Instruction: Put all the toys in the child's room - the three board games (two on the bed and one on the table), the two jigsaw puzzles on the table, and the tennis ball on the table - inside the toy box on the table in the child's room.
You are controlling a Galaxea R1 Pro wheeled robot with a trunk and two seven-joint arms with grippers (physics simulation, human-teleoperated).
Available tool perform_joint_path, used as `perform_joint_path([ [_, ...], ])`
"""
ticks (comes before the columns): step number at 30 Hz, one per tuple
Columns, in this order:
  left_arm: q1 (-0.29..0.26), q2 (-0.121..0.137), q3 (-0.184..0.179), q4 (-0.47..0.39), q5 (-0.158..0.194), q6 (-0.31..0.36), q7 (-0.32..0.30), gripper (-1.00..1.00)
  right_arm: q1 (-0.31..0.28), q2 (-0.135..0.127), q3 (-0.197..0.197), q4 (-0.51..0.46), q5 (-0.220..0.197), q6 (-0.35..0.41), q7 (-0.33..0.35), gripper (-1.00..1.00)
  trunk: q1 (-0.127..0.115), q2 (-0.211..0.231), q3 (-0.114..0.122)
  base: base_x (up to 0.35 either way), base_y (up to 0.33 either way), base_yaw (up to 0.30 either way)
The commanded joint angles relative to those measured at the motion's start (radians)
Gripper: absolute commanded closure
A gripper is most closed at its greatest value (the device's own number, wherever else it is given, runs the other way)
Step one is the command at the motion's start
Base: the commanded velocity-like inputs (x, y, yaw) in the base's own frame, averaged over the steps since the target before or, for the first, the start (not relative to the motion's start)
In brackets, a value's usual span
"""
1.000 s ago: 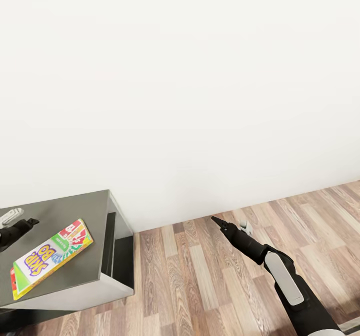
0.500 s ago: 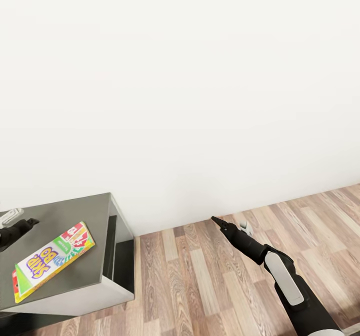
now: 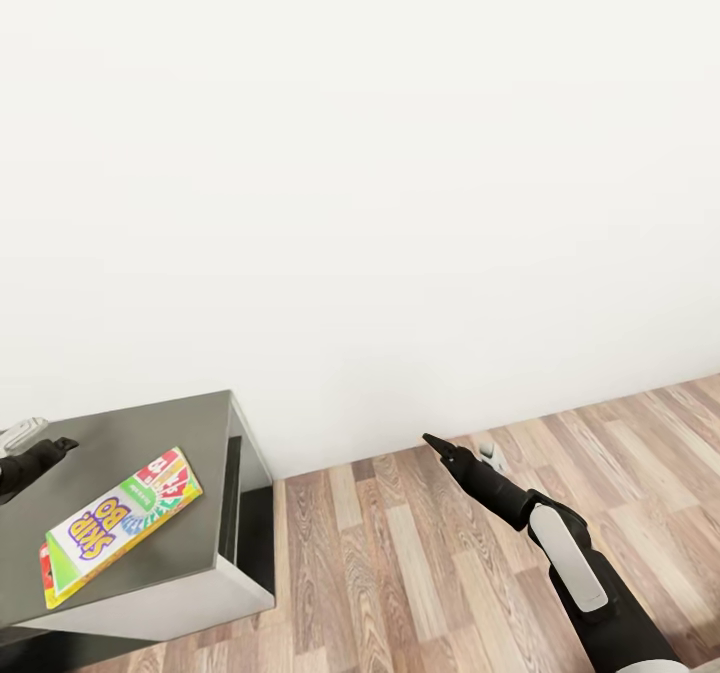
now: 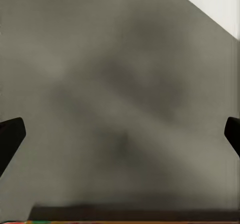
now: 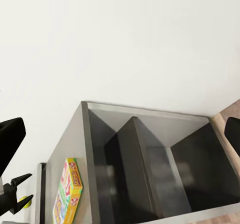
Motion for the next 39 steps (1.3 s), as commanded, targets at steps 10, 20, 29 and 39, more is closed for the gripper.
perform_joint_path([
  [10, -0.001, 0.000, 0.003, -0.001, 0.009, 0.012, 0.000, -1.00, -0.001, -0.001, 0.000, 0.001, -0.004, 0.003, 0.000, -1.00, 0.001, -0.002, 0.015, -0.060, 0.083, 0.000],
  [20, -0.001, 0.000, 0.003, -0.001, 0.009, 0.013, 0.000, -1.00, -0.001, 0.000, 0.001, 0.003, -0.003, 0.002, -0.001, -1.00, 0.001, -0.002, 0.031, -0.021, 0.011, 0.000],
  [29, -0.001, 0.000, 0.003, -0.001, 0.009, 0.013, 0.000, -1.00, -0.001, 0.000, 0.000, 0.003, -0.003, 0.002, -0.001, -1.00, 0.001, -0.002, 0.046, -0.001, 0.000, 0.000],
  [39, -0.001, 0.000, 0.003, -0.001, 0.009, 0.013, 0.000, -1.00, -0.001, 0.000, 0.000, 0.003, -0.004, 0.006, -0.001, -1.00, 0.001, -0.002, 0.059, -0.012, 0.000, 0.025],
])
